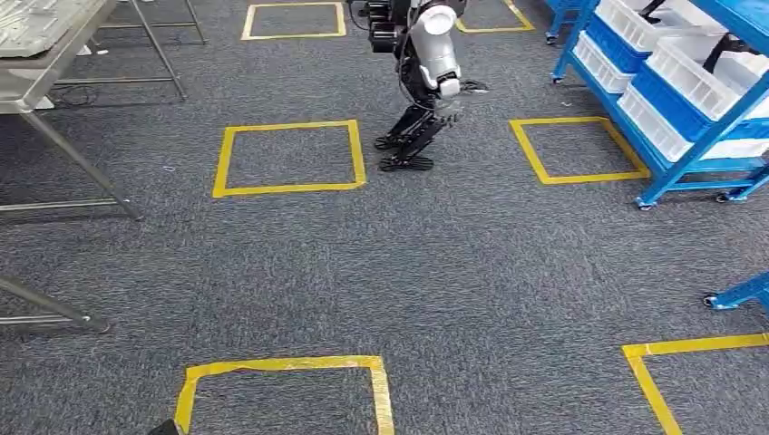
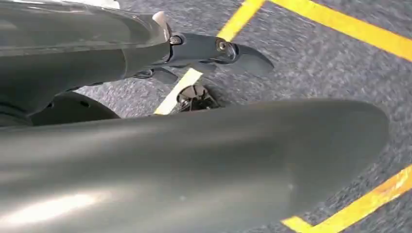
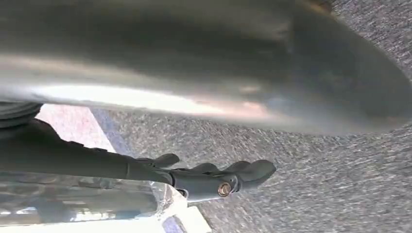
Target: Take the parts from the cabinet and place them on the table.
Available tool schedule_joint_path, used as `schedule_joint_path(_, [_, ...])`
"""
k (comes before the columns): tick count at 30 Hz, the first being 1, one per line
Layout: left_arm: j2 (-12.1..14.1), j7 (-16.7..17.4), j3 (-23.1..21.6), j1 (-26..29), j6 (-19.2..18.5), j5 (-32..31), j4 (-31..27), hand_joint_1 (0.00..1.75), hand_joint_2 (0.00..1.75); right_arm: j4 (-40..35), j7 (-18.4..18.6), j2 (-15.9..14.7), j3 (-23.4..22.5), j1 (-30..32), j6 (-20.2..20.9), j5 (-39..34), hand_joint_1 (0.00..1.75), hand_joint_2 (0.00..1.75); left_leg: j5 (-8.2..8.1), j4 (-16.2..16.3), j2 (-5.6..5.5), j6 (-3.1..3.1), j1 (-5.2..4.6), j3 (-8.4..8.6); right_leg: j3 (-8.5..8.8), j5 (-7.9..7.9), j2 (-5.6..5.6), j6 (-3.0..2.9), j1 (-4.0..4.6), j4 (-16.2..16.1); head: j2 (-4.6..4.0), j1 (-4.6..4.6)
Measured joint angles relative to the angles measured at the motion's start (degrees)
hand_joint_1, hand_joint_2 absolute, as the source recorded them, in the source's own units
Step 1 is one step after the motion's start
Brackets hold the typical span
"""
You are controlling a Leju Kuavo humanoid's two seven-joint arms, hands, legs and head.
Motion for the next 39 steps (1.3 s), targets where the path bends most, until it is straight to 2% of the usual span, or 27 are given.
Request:
schedule_joint_path(3, [0.00,-0.02,0.00,-0.25,0.00,0.09,0.00,0.00,0.00,0.02,0.02,-0.04,0.00,0.43,-0.02,0.02,0.00,0.00,0.14,-0.38,0.80,0.63,-0.13,-0.01,-0.18,0.06,1.15,1.01,-0.36,-0.35,-0.02,0.02])
schedule_joint_path(5, [-0.02,0.00,0.00,-0.28,-0.04,0.09,0.00,0.00,0.00,0.02,0.07,-0.13,0.00,0.36,-0.02,0.09,0.00,0.00,0.18,-0.80,1.92,1.27,0.08,0.42,-1.16,-2.26,-3.54,1.65,-0.21,2.56,-0.02,0.24])
schedule_joint_path(7, [-0.04,0.11,0.02,0.02,-0.04,0.09,0.00,0.00,0.00,0.02,0.07,-0.15,0.02,-0.03,-0.02,0.20,0.00,0.00,-0.02,-0.79,3.48,1.47,0.03,0.54,-5.55,-6.57,-4.93,2.23,-0.46,11.41,-0.02,0.22])
schedule_joint_path(8, [0.00,0.11,0.02,0.11,-0.04,0.09,0.00,0.00,0.00,0.02,0.09,-0.15,0.02,-0.02,-0.02,0.20,0.00,0.00,-0.10,-0.77,4.17,1.54,0.04,0.54,-7.74,-7.96,-5.11,2.44,-0.54,15.66,-0.02,0.22])
schedule_joint_path(9, [0.00,0.13,0.04,0.13,-0.04,0.09,0.00,0.00,0.00,0.02,0.17,-0.15,0.04,0.00,-0.02,0.20,0.00,0.00,-0.20,-0.77,4.75,1.54,0.04,0.59,-8.98,-8.00,-5.22,2.59,-0.68,17.87,-0.02,0.22])
schedule_joint_path(10, [0.00,0.18,0.04,0.11,-0.04,0.09,0.00,0.00,0.00,0.02,0.17,-0.20,0.04,0.15,-0.02,0.20,0.00,0.00,-0.36,-0.77,5.21,1.46,0.06,0.76,-8.58,-6.51,-5.40,2.73,-0.76,16.69,-0.02,0.22])
schedule_joint_path(11, [-0.02,0.18,0.04,0.06,-0.04,0.09,0.00,0.00,0.00,0.02,0.20,-0.20,0.04,0.29,-0.02,0.20,0.00,0.00,-0.51,-0.77,5.56,1.30,0.11,1.00,-6.89,-4.16,-5.60,2.81,-0.78,13.21,-0.02,0.22])
schedule_joint_path(12, [-0.04,0.18,0.04,0.03,-0.04,0.09,0.00,0.00,0.00,0.02,0.20,-0.26,0.04,0.34,-0.04,0.20,0.00,0.00,-0.72,-0.77,5.95,1.10,0.17,1.34,-4.46,-1.40,-5.97,2.73,-0.78,8.05,-0.02,0.22])
schedule_joint_path(13, [-0.04,0.18,0.04,0.03,-0.07,0.09,0.00,0.00,0.00,0.02,0.20,-0.33,0.05,0.30,-0.04,0.22,0.00,0.00,-1.00,-0.78,6.37,0.80,0.21,1.75,-1.82,1.26,-7.19,2.56,-0.75,2.51,-0.02,0.22])
schedule_joint_path(14, [-0.04,0.18,0.04,0.03,-0.07,0.09,0.00,0.00,0.00,0.02,0.17,-0.33,0.07,0.16,-0.04,0.24,0.00,0.00,-1.24,-0.78,6.73,0.40,-0.15,1.91,-0.76,0.55,-9.20,2.31,-0.22,0.44,-0.02,0.22])
schedule_joint_path(15, [-0.04,0.13,0.07,0.08,-0.07,0.09,0.00,0.00,0.00,0.00,0.15,-0.33,0.07,-0.04,-0.04,0.26,0.00,0.00,-1.41,-0.71,6.97,0.04,-0.30,1.86,-0.95,0.75,-8.48,1.45,-0.01,0.11,-0.02,0.11])
schedule_joint_path(17, [-0.04,0.11,0.07,-0.08,-0.07,0.11,0.00,0.00,0.00,0.02,0.13,-0.33,0.09,0.10,-0.04,0.35,0.00,0.00,-1.44,-1.08,7.87,-0.50,-0.18,2.30,-1.18,0.57,-7.71,0.84,0.25,0.23,0.00,0.09])
schedule_joint_path(19, [-0.07,0.09,0.07,-0.23,-0.07,0.09,0.00,0.00,0.00,0.00,0.13,-0.39,0.09,0.27,-0.04,0.37,0.00,0.00,-2.15,-0.98,8.01,-1.08,0.07,2.66,-0.68,1.01,-6.89,-0.15,-0.34,-0.42,-0.02,0.07])
schedule_joint_path(20, [-0.07,0.04,0.09,-0.21,-0.09,0.09,0.00,0.00,0.00,0.00,0.15,-0.39,0.09,0.20,-0.04,0.39,0.00,0.00,-3.42,0.76,6.13,-1.10,0.04,2.03,-0.64,1.02,-6.47,-0.50,-0.30,-0.48,-0.02,0.04])
schedule_joint_path(21, [-0.07,0.04,0.11,-0.13,-0.09,0.07,0.00,0.00,0.00,0.00,0.13,-0.39,0.09,0.04,-0.04,0.39,0.00,0.00,-5.55,4.56,5.03,-1.05,-0.01,0.28,-0.68,0.99,-6.03,-0.80,-0.28,-0.48,-0.02,-0.09])
schedule_joint_path(23, [-0.04,0.04,0.17,0.03,-0.07,0.09,0.00,0.00,0.00,0.00,0.13,-0.39,0.09,-0.07,-0.04,0.39,0.00,0.00,-9.32,13.79,3.98,-1.15,-0.11,-4.29,-0.64,0.87,-4.85,-1.22,-0.11,-0.47,-0.02,-0.09])
schedule_joint_path(24, [-0.04,0.04,0.17,0.17,-0.07,0.09,0.00,0.00,0.00,0.00,0.13,-0.39,0.09,-0.01,-0.04,0.39,0.00,0.00,-9.61,16.65,3.80,-1.09,-0.14,-5.98,-0.50,0.83,-4.12,-1.27,-0.01,-0.46,-0.02,-0.11])
schedule_joint_path(26, [-0.02,0.07,0.20,0.17,-0.07,0.09,0.00,0.00,0.00,0.00,0.15,-0.39,0.09,0.08,-0.04,0.37,0.00,0.00,-6.25,13.80,3.66,-0.72,-0.17,-5.39,-0.13,0.65,-2.77,-1.33,0.10,-0.45,-0.02,-0.11])
schedule_joint_path(28, [-0.02,0.07,0.17,0.11,-0.07,0.09,0.00,0.00,0.00,0.02,0.15,-0.37,0.09,0.04,-0.02,0.39,0.00,0.00,-0.20,4.07,2.44,-0.05,-0.20,-1.62,0.44,0.36,-1.27,-1.09,0.14,-0.42,-0.02,-0.11])
schedule_joint_path(29, [0.02,0.07,0.20,0.14,-0.07,0.09,0.00,0.00,0.00,0.04,0.15,-0.28,0.07,0.05,0.00,0.39,0.00,0.00,0.59,1.18,0.36,0.36,-0.16,-0.40,0.44,0.21,-0.83,-0.93,0.05,-0.41,-0.02,-0.07])
schedule_joint_path(30, [0.02,0.07,0.20,0.12,-0.04,0.05,0.00,0.00,0.00,0.07,0.18,-0.22,0.09,-0.02,0.00,0.42,0.00,0.00,0.37,-0.22,0.19,0.26,-0.03,0.08,0.19,0.02,-0.06,-0.60,0.39,-0.02,0.00,-0.02])
schedule_joint_path(32, [0.04,0.04,0.20,0.13,-0.02,0.09,0.00,0.00,0.00,0.07,0.20,-0.24,0.09,0.12,0.00,0.48,0.00,0.00,0.22,-0.09,0.60,0.33,-0.42,-0.03,-0.15,0.16,0.45,0.04,-0.03,-0.19,-0.02,-0.02])
schedule_joint_path(33, [0.02,0.07,0.22,0.12,-0.02,0.09,0.00,0.00,0.00,0.07,0.22,-0.24,0.09,0.35,0.00,0.52,0.00,0.00,0.25,-0.17,0.85,0.53,-0.55,0.04,-0.14,0.18,0.80,0.41,-0.17,-0.30,-0.02,-0.04])
schedule_joint_path(34, [-0.15,0.04,0.20,0.00,-0.04,0.09,0.00,0.00,0.00,0.07,0.24,-0.44,0.09,0.50,-0.02,0.57,0.00,0.00,0.50,-0.77,1.41,0.92,0.04,0.29,-0.05,-0.27,0.72,0.70,-0.14,-0.14,-0.02,-0.13])
schedule_joint_path(35, [-0.11,-0.02,0.20,-0.09,-0.04,0.09,0.00,0.00,0.00,0.11,0.24,-0.31,0.09,0.52,-0.02,0.61,0.00,0.00,0.50,-0.97,1.79,1.04,0.04,0.56,-0.39,-1.15,-2.25,1.19,0.09,1.00,-0.02,0.09])
schedule_joint_path(36, [-0.15,-0.02,0.20,-0.07,-0.07,0.09,0.00,0.00,0.00,0.11,0.24,-0.31,0.09,0.33,-0.02,0.66,0.00,0.00,0.40,-0.99,2.41,1.36,0.04,0.67,-1.90,-2.99,-3.86,1.52,-0.05,4.08,-0.02,0.22])
schedule_joint_path(39, [-0.15,-0.07,0.22,0.20,-0.04,0.09,0.00,0.00,0.00,0.11,0.24,-0.31,0.09,-0.02,-0.02,0.81,0.00,0.00,0.04,-0.97,4.46,1.61,0.04,0.81,-8.11,-7.42,-4.98,2.34,-0.61,15.80,-0.02,0.26])
